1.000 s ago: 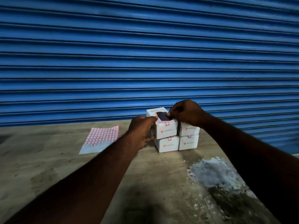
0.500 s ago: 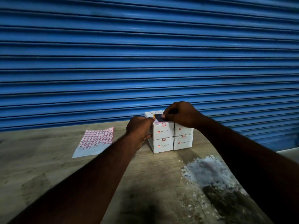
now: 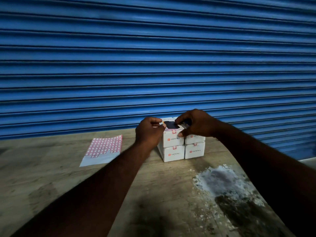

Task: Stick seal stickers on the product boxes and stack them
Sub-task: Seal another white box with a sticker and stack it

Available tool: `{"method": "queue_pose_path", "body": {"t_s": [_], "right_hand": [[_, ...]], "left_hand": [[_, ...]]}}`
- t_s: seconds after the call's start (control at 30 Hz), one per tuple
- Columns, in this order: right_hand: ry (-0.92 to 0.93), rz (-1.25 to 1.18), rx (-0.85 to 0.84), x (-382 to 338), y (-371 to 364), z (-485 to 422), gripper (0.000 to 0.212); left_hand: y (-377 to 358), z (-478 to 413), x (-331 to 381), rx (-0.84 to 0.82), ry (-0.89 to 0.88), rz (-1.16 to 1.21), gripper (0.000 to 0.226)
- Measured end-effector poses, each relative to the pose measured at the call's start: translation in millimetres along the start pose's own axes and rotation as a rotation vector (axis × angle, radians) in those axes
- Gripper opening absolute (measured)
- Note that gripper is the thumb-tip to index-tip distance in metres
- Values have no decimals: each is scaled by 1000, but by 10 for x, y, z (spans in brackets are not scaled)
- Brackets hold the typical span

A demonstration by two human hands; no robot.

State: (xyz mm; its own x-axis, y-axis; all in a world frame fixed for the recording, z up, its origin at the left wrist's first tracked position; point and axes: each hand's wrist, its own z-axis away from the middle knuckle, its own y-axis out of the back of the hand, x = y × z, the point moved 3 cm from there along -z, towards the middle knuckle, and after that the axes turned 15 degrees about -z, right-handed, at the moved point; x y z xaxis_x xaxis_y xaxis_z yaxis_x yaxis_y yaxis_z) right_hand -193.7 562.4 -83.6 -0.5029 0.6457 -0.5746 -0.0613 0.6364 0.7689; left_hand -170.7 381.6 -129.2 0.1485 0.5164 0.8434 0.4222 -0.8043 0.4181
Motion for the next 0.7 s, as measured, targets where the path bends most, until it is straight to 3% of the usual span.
{"method": "queue_pose_path", "body": {"t_s": [0.2,0.33,0.4,0.53,0.63,0.7], "right_hand": [[36,47,48,-228,-38,44,58],[177,-60,119,-600,-275,42,40],[216,-160,187,-811,-513,26,26],[144,-621,265,-1159,-1115,12,2],[17,-766,202,-1433,-1676,6,20],[-10,-752,160,-1633,-2046,-24,12]], "left_hand": [[219,45,-36,-38,-68,-31,14],[512,159,-171,6,-99,-74,13],[743,257,-308,27,-122,-114,12],[1394,441,-667,76,-151,-275,13],[1935,561,-942,85,-143,-426,14],[2238,603,-1092,112,-144,-501,15]]}}
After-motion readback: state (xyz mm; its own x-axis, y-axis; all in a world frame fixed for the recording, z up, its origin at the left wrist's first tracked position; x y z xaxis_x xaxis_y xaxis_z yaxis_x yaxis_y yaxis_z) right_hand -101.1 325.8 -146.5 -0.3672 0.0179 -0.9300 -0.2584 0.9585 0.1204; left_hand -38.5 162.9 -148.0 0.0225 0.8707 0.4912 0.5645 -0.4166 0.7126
